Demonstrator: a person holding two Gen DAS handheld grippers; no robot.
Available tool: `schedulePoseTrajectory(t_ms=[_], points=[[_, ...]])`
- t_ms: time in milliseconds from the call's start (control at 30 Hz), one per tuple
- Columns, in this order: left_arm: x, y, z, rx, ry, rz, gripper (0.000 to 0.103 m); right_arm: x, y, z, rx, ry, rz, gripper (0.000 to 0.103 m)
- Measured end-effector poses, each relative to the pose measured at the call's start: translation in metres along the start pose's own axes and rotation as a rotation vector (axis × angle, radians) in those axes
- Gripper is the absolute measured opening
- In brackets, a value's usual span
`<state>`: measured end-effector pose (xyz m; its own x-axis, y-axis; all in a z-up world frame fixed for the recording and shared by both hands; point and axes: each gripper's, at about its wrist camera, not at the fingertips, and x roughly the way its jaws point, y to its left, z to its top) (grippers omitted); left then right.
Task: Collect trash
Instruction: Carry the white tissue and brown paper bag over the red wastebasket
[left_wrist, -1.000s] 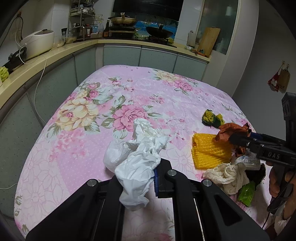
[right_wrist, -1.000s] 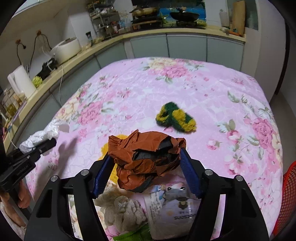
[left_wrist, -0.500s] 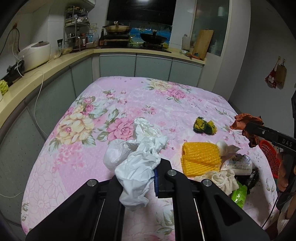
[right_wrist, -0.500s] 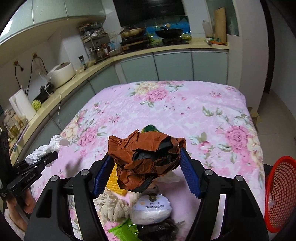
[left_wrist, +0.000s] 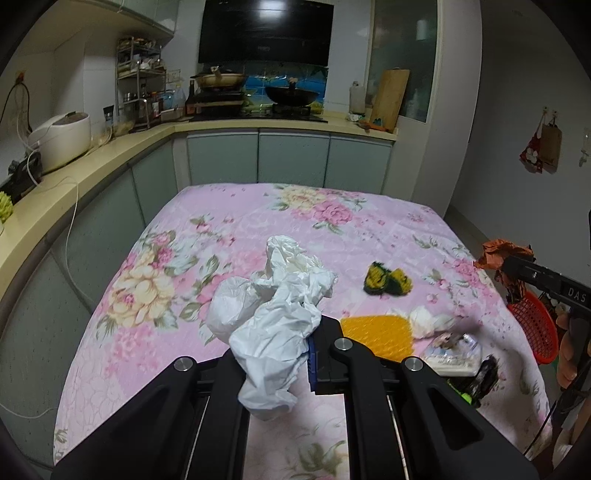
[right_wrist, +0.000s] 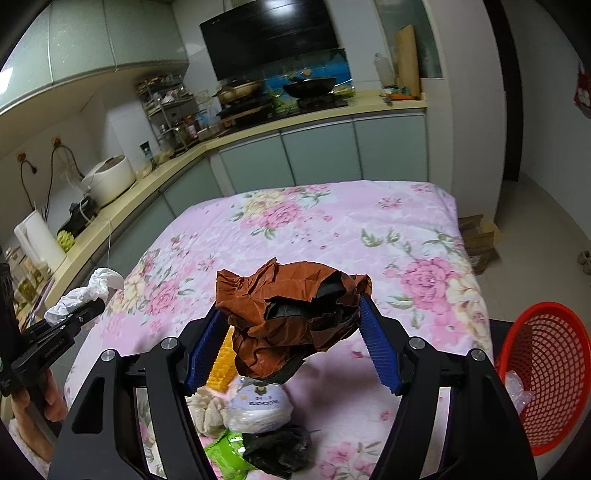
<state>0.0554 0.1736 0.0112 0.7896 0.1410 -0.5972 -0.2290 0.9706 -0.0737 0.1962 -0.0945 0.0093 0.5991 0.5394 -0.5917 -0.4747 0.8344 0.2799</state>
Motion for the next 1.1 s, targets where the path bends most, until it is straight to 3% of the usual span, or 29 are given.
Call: schedulePoseTrajectory(t_ms=[400, 667, 1100], points=[[0.003, -0.049, 0.026, 0.077, -0.038, -0.073, 0.006, -0.032, -0.04, -0.004, 0.077, -0.053, -0.068, 0.067], [0.001, -0.098, 0.041, 0.156, -0.07, -0.165, 0.006, -0.055, -0.075, -0.004, 0.139, -0.096, -0.137, 0.067], [0.017, -0.185, 0.048, 0.28, -0.049, -0.335, 0.006, -0.088, -0.118, -0.02, 0.218, -0.129, -0.238, 0.067]])
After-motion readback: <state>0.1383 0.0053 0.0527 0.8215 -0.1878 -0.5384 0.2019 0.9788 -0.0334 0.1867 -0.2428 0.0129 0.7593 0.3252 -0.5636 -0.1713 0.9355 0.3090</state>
